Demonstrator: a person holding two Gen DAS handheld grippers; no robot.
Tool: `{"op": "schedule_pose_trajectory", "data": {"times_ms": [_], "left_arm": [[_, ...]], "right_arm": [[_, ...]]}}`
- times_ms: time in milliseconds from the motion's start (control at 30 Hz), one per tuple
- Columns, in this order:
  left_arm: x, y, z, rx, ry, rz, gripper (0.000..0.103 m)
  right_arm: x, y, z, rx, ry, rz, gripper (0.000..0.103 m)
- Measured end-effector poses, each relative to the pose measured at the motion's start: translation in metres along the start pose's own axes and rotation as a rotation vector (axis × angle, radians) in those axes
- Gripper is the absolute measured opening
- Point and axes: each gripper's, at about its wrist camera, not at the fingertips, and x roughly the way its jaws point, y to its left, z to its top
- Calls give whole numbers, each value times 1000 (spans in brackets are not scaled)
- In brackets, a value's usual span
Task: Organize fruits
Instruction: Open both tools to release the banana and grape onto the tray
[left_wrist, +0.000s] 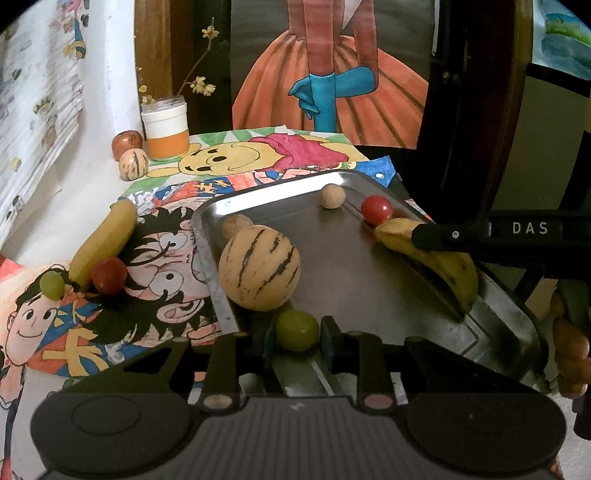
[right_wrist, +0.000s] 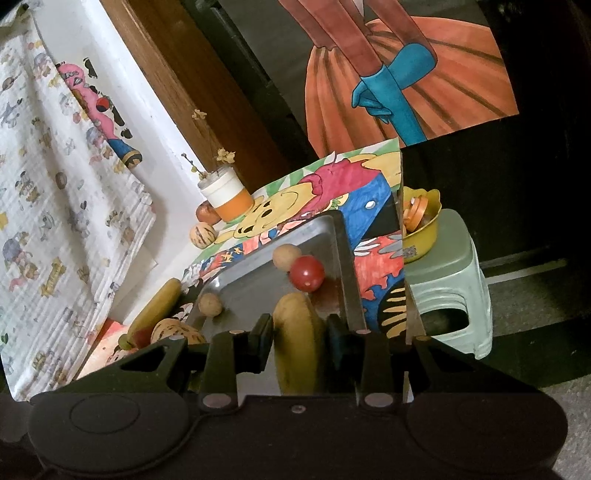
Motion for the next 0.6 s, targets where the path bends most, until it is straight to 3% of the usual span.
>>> {"op": "schedule_pose_trajectory", "data": {"times_ms": [33, 100, 167, 267, 400, 600], "left_arm": [[-1, 1, 0, -8, -1, -3, 34], [-7, 4, -1, -37, -16, -23, 52], [-16, 5, -2, -60, -39, -35, 62], [-30, 5, -2, -77, -71, -26, 67], [-49, 9, -4, -107, -112, -3, 80], [-84, 22, -13, -158, -193, 69, 97]], "right_arm": [[-1, 1, 0, -1, 0, -4, 36], [-4, 2, -1, -2, -1, -8, 38], [-8, 4, -2, -4, -6, -7, 40], [-17, 8, -3, -4, -22, 8, 48], [-31, 18, -8, -4, -44, 48, 70], [-48, 39, -19, -39, -53, 72, 82]]}}
